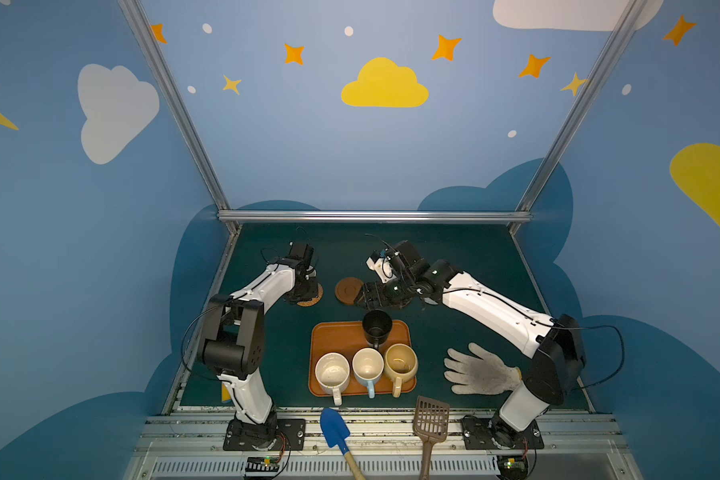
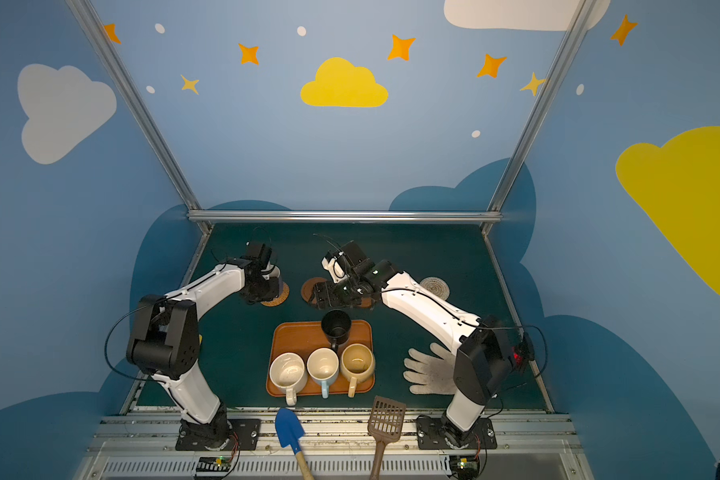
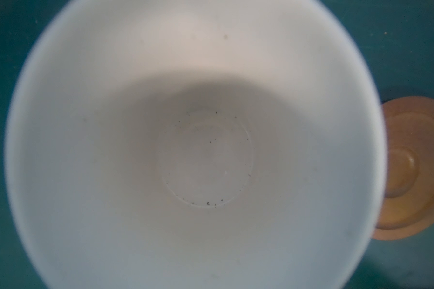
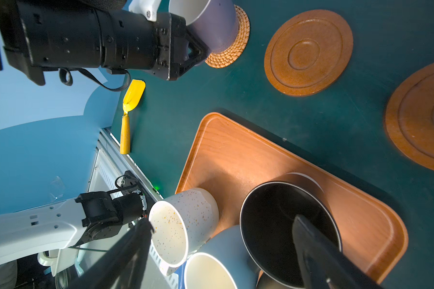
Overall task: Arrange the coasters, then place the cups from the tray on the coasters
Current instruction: 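Lower white mug onto the wicker coaster and open left gripper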
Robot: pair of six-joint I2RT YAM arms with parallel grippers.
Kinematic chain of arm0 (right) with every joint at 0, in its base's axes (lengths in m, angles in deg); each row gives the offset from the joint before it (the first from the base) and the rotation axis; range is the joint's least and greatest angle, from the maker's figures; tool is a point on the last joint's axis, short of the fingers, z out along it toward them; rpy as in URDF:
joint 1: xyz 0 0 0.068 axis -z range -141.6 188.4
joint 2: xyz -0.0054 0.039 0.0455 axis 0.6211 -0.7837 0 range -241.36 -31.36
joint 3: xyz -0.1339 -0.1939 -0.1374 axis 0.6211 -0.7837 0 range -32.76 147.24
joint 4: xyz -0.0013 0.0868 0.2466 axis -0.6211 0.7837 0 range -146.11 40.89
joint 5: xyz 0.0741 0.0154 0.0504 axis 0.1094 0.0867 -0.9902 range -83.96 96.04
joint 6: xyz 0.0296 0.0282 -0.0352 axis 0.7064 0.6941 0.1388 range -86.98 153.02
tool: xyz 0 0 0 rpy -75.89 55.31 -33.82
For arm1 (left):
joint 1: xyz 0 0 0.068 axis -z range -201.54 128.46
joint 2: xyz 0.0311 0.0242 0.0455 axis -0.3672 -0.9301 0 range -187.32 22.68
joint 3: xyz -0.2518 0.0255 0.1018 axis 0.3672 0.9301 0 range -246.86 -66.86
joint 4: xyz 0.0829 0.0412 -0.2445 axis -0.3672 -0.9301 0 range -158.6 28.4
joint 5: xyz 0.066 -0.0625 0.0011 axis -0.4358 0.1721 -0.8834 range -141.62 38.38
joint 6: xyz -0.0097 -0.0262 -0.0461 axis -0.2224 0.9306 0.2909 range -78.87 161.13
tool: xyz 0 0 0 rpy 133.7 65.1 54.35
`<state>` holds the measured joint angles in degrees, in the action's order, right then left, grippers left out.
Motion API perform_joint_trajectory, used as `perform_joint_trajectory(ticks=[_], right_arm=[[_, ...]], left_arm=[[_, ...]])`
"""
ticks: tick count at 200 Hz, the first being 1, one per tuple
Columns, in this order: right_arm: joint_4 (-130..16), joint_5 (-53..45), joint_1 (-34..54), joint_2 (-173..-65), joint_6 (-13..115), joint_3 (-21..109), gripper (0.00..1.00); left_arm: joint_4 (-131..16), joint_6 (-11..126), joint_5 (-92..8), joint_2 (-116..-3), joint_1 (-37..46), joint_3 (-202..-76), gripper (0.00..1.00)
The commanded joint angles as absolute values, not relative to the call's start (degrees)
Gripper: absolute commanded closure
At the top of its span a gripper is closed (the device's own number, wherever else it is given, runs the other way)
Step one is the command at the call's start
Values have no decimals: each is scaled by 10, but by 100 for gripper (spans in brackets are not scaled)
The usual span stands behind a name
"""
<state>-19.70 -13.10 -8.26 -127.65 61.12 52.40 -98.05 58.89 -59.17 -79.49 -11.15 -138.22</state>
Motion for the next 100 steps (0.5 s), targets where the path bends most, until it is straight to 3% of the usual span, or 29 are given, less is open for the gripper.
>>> perform_joint_trajectory(ticks=[1, 13, 28, 52, 100], right_arm=[[-188, -132, -79, -1273, 608, 517, 12], [-187, -129, -79, -1271, 607, 517, 12], [-186, -126, -79, -1268, 605, 514, 11], [-178, -121, -79, -1266, 604, 513, 11], [-172, -111, -78, -1258, 599, 507, 12]], left_arm=[[-968, 584, -590, -799, -107, -1384, 97], [-967, 584, -584, -798, -105, -1382, 95], [-968, 586, -571, -797, -105, -1379, 76], [-960, 593, -581, -780, -104, -1363, 65], [-972, 599, -601, -769, -106, -1358, 59]])
